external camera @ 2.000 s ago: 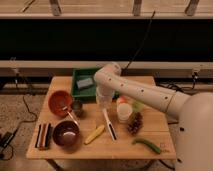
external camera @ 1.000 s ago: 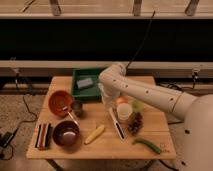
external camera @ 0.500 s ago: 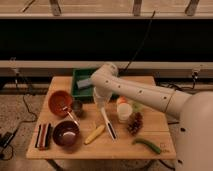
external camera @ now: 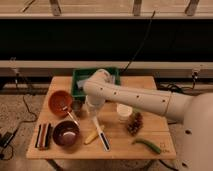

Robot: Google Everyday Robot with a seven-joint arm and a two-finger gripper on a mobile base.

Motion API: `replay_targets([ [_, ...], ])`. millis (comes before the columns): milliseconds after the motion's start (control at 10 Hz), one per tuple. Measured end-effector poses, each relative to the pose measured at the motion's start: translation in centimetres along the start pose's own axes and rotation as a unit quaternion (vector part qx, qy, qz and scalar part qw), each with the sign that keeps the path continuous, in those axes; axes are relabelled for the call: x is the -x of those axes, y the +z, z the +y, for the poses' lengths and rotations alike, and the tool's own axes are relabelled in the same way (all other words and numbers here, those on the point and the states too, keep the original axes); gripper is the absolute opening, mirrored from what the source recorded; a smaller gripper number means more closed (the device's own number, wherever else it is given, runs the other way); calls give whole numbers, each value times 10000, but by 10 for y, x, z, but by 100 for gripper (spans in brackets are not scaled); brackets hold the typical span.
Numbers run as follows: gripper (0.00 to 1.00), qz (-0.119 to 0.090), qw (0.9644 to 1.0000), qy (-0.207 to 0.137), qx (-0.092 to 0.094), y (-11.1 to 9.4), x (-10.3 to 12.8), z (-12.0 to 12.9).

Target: Wipe table surface with brush

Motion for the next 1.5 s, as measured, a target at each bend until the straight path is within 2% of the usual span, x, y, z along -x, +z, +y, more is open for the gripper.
replay_targets([
  [200,0,-68,10000,-15,-39,3,8,0],
  [600,0,-69,9995,292,65,-3,15,55],
  [800,0,30,9984,541,144,-11,-4,88],
  [1000,0,146,9972,707,201,-17,-20,107],
  [1200,0,214,9970,712,216,-20,-27,105],
  [1500,0,256,9985,458,166,-18,-39,66],
])
